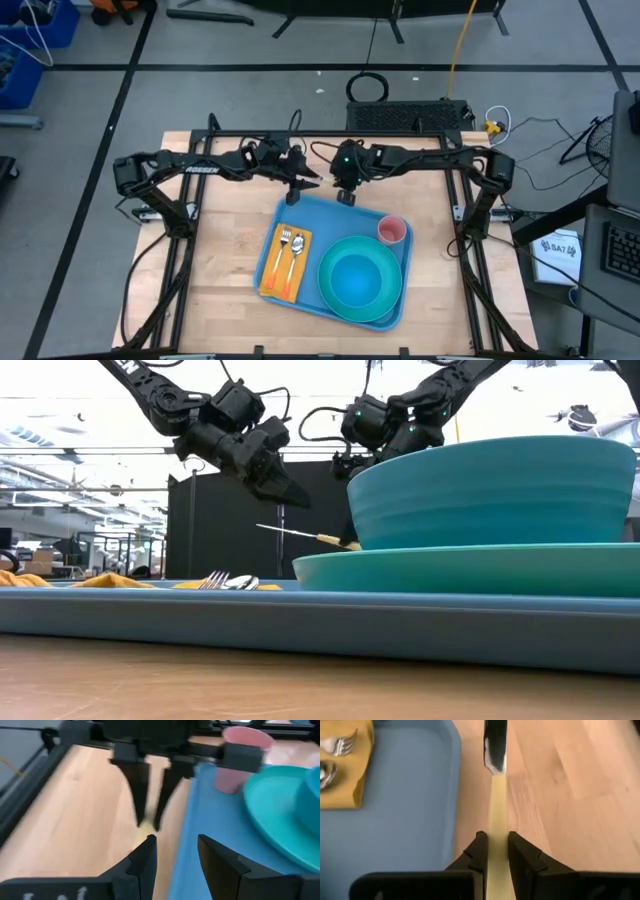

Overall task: Set up tray
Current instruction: Put the yellow knife on top of the yellow table napkin

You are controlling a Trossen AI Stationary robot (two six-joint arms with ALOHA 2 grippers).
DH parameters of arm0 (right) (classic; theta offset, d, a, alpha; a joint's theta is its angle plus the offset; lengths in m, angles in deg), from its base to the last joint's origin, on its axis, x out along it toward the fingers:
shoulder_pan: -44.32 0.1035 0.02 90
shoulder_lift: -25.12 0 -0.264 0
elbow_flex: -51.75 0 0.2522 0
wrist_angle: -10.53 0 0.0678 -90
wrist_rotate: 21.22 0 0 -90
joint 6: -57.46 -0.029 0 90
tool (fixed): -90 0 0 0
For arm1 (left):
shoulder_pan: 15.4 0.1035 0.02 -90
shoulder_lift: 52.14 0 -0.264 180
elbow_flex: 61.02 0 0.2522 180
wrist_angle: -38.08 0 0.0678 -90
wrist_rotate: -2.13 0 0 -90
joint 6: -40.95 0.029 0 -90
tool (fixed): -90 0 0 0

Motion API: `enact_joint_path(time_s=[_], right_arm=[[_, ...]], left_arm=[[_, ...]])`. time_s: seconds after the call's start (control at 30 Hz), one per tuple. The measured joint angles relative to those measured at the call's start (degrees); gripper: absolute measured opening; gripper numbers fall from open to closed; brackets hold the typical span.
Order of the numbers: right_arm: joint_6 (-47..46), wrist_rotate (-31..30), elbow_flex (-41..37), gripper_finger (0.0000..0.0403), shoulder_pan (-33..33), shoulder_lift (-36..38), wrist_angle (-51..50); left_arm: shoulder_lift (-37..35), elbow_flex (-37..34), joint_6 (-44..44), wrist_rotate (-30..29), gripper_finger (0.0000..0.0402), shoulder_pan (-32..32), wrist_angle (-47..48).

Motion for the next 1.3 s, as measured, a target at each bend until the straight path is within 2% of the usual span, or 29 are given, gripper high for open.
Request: enact_joint_path(time_s=[0.13,0.37,0.57,0.67,0.77,0.83,1.03,1.3], right_arm=[[-0.1,-1.5,0.0,0.0036,0.0,-0.1,-1.3],[-1.4,-1.2,0.0,0.0036,1.0,0.0,1.1],[-2.4,-0.6,0.0,0.0036,6.4,0.0,2.4],[-3.4,3.1,0.0,0.0036,9.2,0.0,2.6],[-3.6,4.0,0.0,0.0036,12.1,0.0,1.9],[-4.3,5.5,0.0,0.0036,13.7,0.0,1.6],[-6.6,4.8,0.0,0.0036,16.3,-0.4,6.4],[-12.8,-10.7,0.0,0.0036,14.4,-2.0,13.9]], left_arm=[[-3.1,0.1,1.0,-0.9,0.0145,-2.2,3.4],[-12.0,-1.4,1.4,-10.2,0.0145,-3.7,14.3],[-20.9,-8.9,-1.5,-16.5,0.0145,-4.0,11.7],[-25.3,-12.2,-2.8,-18.6,0.0145,-3.9,10.5],[-28.9,-14.2,-3.5,-19.0,0.0145,-3.9,10.0],[-30.5,-14.9,-4.4,-19.4,0.0145,-3.9,9.9],[-31.4,-16.5,-7.3,-19.8,0.0145,-4.8,9.4],[-31.0,-21.1,-7.8,-28.7,0.0145,-9.5,-3.2]])
